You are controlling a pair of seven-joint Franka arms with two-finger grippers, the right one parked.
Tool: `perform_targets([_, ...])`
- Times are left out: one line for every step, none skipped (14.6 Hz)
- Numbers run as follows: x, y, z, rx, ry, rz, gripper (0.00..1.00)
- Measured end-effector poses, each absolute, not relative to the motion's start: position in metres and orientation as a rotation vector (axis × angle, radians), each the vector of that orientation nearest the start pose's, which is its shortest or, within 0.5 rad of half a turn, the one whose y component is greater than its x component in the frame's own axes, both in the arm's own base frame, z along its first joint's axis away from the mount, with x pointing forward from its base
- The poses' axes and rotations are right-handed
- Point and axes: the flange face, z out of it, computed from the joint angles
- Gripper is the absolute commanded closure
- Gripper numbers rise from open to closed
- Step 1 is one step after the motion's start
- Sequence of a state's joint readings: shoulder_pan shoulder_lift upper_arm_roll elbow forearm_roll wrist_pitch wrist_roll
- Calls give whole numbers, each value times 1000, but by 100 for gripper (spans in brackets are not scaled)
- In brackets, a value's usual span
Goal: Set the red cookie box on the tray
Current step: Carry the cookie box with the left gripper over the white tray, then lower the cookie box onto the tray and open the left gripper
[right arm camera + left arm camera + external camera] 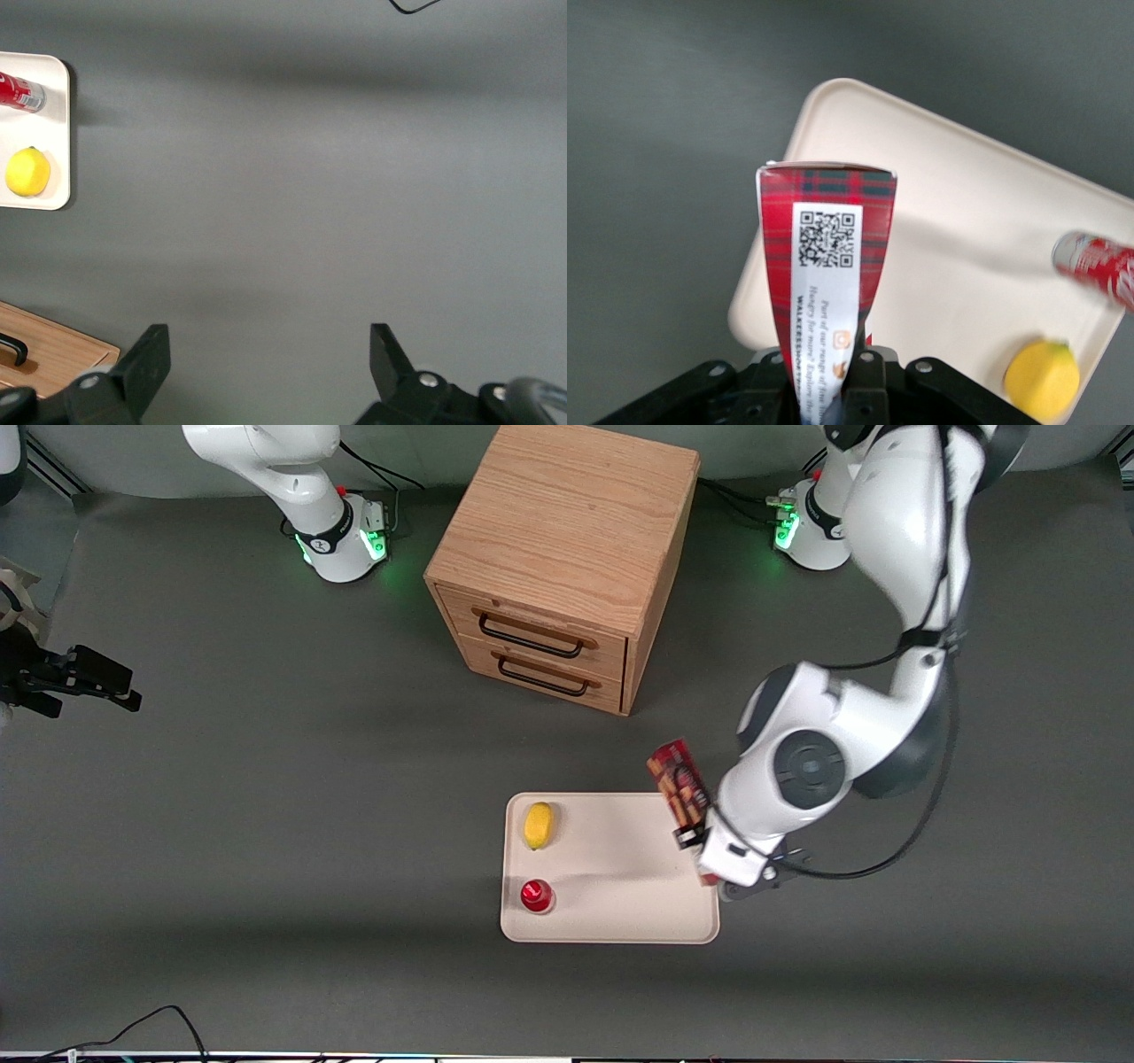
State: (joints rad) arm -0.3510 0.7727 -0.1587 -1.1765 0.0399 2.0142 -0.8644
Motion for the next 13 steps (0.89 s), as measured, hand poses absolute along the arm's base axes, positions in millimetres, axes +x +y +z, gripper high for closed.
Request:
perform_targets([682,-349,317,-3187,-637,-41,100])
perform_targets([682,-354,297,-3186,-641,-49,100])
perform_targets([683,-356,280,-3187,-641,-60,100])
perform_targets([685,-354,268,-3191,-646,-77,100])
perform_targets([687,-351,259,-3192,-653,-93,100])
perform_targets([689,-348,251,-3195,-655,-116,100])
perform_targets([689,-345,244,-3194,-650,-135,100])
perform_targets([689,-344,237,-3193,-645,-145,100])
perform_targets([689,-343,231,-3193,-643,-151,100])
perform_targets([689,-343,227,-3194,-643,-152,100])
perform_targets([689,-343,228,-3194,-642,-156,100])
perform_targets([690,-343,228,-3194,-642,-156,72])
perform_targets([690,-342,228,-3193,-645,-156,11])
